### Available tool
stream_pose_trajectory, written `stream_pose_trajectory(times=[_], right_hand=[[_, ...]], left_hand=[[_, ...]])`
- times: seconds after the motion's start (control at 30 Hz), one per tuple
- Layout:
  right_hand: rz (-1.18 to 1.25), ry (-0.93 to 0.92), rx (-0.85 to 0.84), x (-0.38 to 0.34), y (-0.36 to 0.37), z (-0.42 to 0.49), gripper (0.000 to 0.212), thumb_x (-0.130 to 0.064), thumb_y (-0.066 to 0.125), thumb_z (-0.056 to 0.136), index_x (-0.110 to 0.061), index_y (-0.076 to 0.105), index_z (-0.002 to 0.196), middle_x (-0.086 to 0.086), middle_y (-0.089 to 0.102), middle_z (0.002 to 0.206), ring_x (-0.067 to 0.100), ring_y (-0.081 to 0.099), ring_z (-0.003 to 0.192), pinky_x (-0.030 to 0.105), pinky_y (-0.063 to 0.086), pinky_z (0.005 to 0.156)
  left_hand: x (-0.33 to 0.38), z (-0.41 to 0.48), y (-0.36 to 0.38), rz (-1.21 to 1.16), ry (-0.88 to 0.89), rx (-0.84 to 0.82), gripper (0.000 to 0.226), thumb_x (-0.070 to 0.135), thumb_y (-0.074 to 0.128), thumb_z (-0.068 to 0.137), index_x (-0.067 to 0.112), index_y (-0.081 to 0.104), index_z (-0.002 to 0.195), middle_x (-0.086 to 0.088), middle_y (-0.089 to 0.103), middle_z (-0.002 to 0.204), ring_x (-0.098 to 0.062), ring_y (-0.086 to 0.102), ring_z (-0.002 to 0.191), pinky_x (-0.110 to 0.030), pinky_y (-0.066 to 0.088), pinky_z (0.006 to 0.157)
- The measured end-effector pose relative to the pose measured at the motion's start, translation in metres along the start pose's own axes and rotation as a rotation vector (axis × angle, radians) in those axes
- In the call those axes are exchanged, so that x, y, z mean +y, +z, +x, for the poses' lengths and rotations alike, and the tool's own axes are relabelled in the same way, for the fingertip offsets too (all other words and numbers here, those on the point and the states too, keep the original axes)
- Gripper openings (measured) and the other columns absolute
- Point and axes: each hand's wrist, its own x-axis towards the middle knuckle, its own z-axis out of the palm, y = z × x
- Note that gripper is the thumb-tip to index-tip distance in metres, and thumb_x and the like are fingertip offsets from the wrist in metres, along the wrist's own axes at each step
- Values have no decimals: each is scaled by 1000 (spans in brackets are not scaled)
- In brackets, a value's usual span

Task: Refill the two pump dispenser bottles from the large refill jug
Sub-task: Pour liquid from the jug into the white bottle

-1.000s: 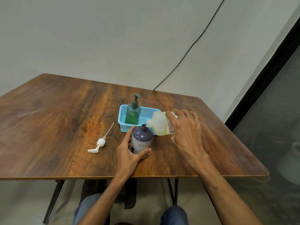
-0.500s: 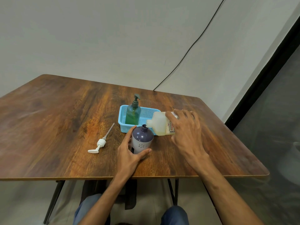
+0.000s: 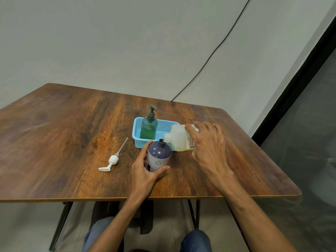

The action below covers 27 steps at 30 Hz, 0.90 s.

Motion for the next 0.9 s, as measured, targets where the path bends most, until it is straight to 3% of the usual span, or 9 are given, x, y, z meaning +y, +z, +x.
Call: stream_pose_trajectory(times=[0.17,0.53,0.9], right_hand=[[-3,-1,5,-3,2,2,76,-13,81,67,-23,54,138,13,58,136,36,52,125,51,36,105],[-20,-3,-11,-3,-1,2,74,-18,76,75,-28,48,142,8,52,144,32,45,132,48,29,110],[-26,-7,-24,-3,-1,2,74,-19,74,77,-29,44,145,8,49,147,31,42,135,48,27,112]], left_hand=[[-4,2,-3,15,-2,-2,104,31,95,64,27,41,153,5,55,148,-5,55,131,-20,50,104],[-2,2,-2,5,-16,-1,105,39,92,62,27,41,153,9,53,147,11,51,127,-5,43,97],[-3,1,-3,13,-8,-4,105,36,93,63,25,41,153,6,54,148,5,52,130,-6,44,99]])
